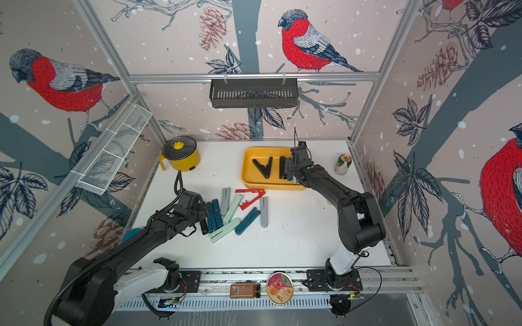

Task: Put the pruning pliers into the storage box
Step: Pick up the pruning pliers from the center of the board.

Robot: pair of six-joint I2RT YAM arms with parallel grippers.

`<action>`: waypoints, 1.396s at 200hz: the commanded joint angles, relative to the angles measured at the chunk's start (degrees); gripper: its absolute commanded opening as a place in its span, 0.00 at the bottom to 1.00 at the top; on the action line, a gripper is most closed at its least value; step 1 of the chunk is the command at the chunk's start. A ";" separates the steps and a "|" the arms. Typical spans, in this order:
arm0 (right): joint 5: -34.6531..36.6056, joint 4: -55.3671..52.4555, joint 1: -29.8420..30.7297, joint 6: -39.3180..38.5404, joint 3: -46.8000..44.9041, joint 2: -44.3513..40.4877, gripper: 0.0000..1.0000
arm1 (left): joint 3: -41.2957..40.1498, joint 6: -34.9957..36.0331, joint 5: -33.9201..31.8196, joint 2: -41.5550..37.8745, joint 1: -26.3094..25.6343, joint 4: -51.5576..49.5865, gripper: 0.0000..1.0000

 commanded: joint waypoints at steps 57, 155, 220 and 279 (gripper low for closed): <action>-0.62 1.64 -0.78 1.05 -0.91 -0.94 0.84 | -1.20 -1.96 -0.83 3.38 0.04 0.21 0.58; 0.08 1.48 -2.64 1.09 -2.88 -2.51 0.84 | -0.30 0.92 1.59 7.81 1.37 4.38 0.36; 0.08 1.64 -4.44 1.15 -4.62 -4.14 0.84 | 0.97 2.21 0.60 5.79 1.53 3.55 0.21; 0.19 1.97 -6.84 1.08 -6.36 -6.19 0.84 | 8.80 7.30 -1.69 2.90 1.56 1.54 0.18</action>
